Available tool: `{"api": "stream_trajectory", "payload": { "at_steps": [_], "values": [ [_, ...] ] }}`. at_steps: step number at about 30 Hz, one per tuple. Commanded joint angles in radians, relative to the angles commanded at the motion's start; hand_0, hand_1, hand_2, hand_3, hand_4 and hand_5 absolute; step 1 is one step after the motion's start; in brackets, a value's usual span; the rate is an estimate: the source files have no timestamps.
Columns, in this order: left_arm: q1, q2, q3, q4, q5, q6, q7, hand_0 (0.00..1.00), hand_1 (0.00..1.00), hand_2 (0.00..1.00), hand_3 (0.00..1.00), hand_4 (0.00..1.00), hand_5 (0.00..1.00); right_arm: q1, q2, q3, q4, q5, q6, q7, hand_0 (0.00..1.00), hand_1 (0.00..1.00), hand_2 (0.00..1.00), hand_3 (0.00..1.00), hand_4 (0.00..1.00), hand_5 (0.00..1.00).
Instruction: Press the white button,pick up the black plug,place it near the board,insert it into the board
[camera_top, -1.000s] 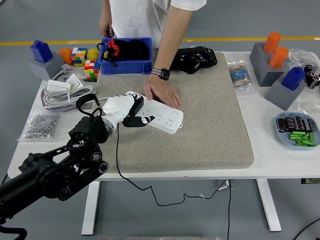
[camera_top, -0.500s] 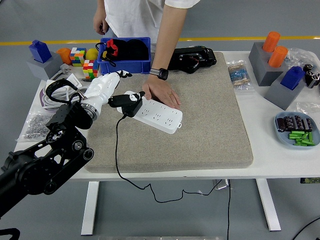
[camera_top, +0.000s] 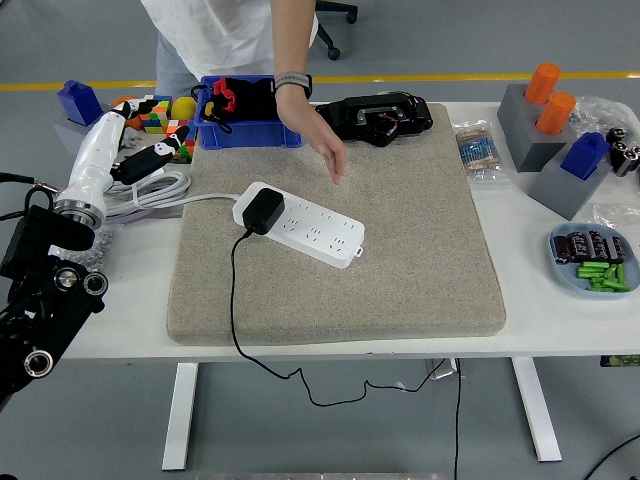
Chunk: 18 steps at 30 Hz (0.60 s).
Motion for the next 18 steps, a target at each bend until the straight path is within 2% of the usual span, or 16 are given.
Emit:
{"api": "stream_trajectory", "payload": {
  "at_steps": [9,10,18],
  "values": [
    [0.078,-0.012,-0.179,-0.021,-0.033,0.021,-0.046,0.89,0.88,0.828,0.775,0.808,0.621,-0.015,-0.002,0.041,0.018,-0.018,0.002,-0.004,0.638,0.574,0.609,0.545,0.649,0.319],
    [0.086,-0.012,-0.195,-0.023,-0.033,0.023,-0.056,0.89,0.88,0.826,0.765,0.794,0.585,-0.017,-0.003,0.046,0.02,-0.021,0.002,-0.004,0.638,0.572,0.608,0.546,0.648,0.319],
    [0.147,-0.003,-0.276,-0.037,-0.027,0.022,-0.077,0.889,0.877,0.822,0.756,0.795,0.575,-0.025,-0.002,0.07,0.028,-0.035,0.007,-0.01,0.64,0.574,0.608,0.545,0.649,0.32]
  ]
}}
